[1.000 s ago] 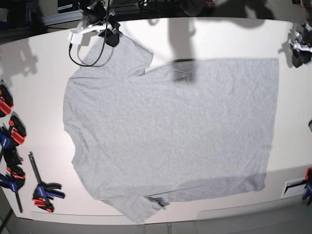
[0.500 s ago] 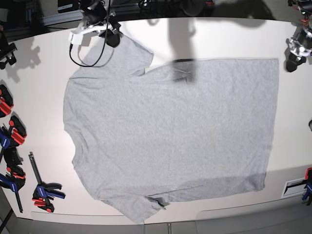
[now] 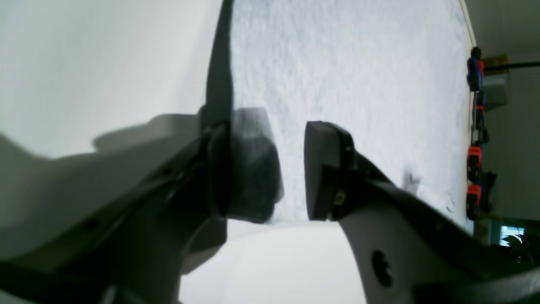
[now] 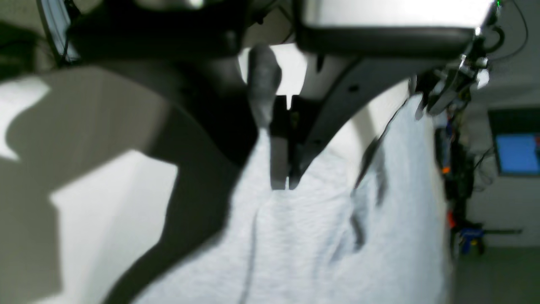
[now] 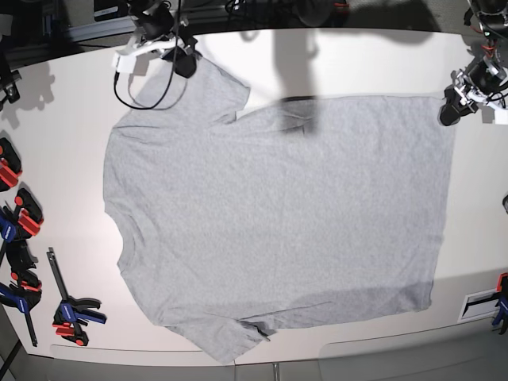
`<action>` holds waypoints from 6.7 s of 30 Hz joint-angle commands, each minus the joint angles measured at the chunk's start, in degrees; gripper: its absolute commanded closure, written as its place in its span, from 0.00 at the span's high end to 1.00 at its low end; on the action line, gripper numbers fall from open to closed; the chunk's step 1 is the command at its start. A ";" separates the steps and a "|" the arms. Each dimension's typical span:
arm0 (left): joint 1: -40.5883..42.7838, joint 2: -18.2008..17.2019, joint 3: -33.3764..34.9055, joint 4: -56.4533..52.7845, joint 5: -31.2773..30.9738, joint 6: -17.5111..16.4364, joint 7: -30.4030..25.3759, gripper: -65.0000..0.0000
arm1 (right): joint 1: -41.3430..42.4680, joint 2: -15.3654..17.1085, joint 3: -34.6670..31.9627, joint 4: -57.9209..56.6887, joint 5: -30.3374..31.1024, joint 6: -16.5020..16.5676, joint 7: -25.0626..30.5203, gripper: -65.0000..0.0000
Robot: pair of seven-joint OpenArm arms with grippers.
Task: Fold the T-shirt properly
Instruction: 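Move the left gripper to the other shoulder corner of the shirt, then pull the shirt's shoulder edge with both grippers to straighten it, then lower both grippers and pinch the shirt's shoulder edge, then drag the shoulder edge with both grippers to smooth the shirt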
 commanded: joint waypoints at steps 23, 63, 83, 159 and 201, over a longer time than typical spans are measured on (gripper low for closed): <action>1.33 -1.27 -0.02 -0.13 5.18 -2.01 4.57 0.00 | -1.60 -0.13 1.36 2.71 1.11 4.11 -0.42 0.00; 27.21 5.27 -22.05 19.41 -8.61 -3.27 7.17 0.00 | -17.88 0.17 24.15 26.12 22.67 14.85 -18.27 0.00; 10.45 5.14 -8.24 21.14 14.32 0.15 -7.74 0.00 | 10.19 3.48 -9.49 25.90 -31.61 2.60 -0.31 0.00; 5.62 5.20 -4.66 29.07 32.00 6.36 -19.54 0.33 | 20.04 4.00 1.18 10.29 -33.18 -2.86 -1.70 0.09; 5.49 10.56 5.07 29.07 45.53 14.29 -21.22 0.33 | 17.97 9.01 -2.03 2.36 -43.89 -10.21 0.13 0.04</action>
